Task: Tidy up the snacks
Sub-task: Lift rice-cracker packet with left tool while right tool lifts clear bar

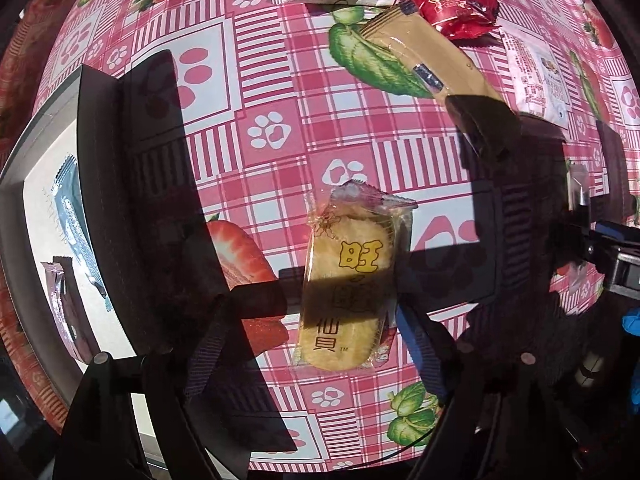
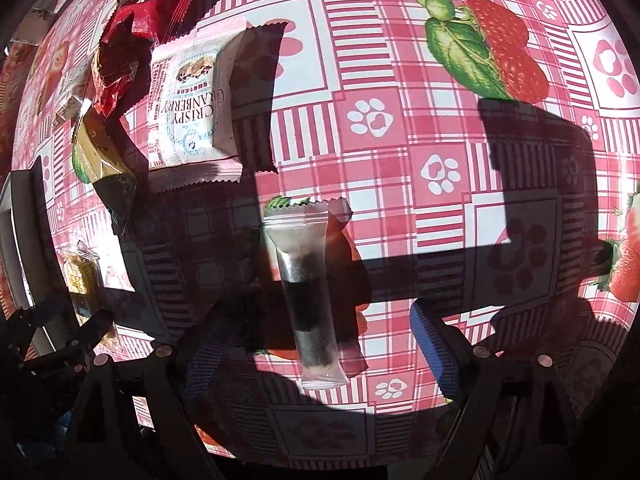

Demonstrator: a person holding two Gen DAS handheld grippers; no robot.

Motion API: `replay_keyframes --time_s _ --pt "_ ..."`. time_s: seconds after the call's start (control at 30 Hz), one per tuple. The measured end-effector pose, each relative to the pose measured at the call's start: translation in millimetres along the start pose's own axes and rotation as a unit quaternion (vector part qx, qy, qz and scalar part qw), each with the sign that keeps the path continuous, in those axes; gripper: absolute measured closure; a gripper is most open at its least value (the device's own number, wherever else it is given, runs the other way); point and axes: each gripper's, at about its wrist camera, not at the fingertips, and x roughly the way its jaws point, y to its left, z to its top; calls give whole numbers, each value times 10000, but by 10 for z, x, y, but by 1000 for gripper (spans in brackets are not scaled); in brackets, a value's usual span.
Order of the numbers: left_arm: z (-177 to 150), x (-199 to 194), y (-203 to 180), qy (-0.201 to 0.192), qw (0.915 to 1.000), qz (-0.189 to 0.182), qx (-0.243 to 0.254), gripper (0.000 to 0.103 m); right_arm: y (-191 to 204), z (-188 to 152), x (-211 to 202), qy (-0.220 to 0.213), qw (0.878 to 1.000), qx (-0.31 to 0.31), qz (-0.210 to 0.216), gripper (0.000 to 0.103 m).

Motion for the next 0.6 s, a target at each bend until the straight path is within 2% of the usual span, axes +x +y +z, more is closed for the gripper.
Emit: replay_keyframes --time_s 0.03,0.1,0.27,0.37,0.4,0.5,0.53,0.6 --pt "-6 17 -17 26 10000 13 45 12 14 -3 32 18 10000 -21 -1 0" --pt "-1 118 -9 230 9997 18 46 0 62 -23 71 39 9996 -94 -273 0" --pt "-22 142 21 108 9999 -43 16 0 70 -96 62 -113 9994 -144 -299 0" --pt "-43 150 -5 37 10000 -42 33 0 262 -278 47 -212 9992 -151 -311 0" --pt "-57 153 -8 15 10000 -43 33 0 488 -319 143 -230 9991 -145 -315 0" --pt "3 137 1 -47 10000 -45 37 0 539 -366 155 -227 9991 -148 -319 0" --pt "-142 1 17 -74 10000 -45 29 0 702 -521 91 -209 9991 -159 -325 0" --pt "-151 30 19 -124 9999 -46 23 0 935 -143 365 -137 9992 -156 -328 0"
